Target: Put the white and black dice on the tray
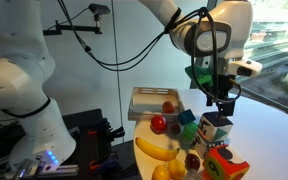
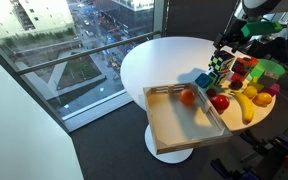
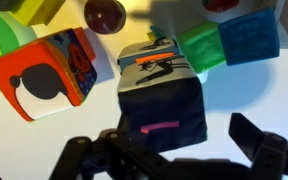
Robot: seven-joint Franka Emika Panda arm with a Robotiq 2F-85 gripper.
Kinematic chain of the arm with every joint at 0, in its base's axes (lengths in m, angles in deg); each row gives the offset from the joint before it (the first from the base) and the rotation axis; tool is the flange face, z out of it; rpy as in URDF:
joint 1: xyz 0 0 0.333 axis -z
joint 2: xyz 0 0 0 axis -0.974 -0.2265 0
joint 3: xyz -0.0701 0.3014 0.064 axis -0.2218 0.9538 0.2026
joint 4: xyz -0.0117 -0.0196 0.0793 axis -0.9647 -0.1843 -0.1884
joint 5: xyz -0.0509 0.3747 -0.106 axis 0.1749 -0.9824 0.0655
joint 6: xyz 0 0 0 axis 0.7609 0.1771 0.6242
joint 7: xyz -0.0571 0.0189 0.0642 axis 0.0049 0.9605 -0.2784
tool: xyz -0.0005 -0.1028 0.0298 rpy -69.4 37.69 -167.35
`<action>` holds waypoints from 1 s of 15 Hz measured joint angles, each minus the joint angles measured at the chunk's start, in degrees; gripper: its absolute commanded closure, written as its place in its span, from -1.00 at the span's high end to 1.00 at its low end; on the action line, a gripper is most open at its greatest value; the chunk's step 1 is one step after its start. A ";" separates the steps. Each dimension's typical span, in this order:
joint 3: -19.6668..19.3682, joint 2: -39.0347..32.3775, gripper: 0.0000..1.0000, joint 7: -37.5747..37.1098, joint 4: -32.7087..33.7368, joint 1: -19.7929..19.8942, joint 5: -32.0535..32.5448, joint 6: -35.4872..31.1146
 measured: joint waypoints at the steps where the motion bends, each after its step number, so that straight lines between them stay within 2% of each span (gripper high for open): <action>1: -0.05 -0.24 1.00 0.27 -0.03 0.00 0.00 -0.23; 10: -1.02 -1.20 1.00 0.87 -0.76 0.00 0.46 -0.70; 11: -1.24 -1.20 0.50 0.87 -0.94 0.00 0.58 -0.70; 12: -1.50 -1.20 0.46 0.86 -1.09 0.00 0.73 -0.70; 15: -2.35 -1.14 -0.01 0.57 -1.33 0.00 1.18 -0.70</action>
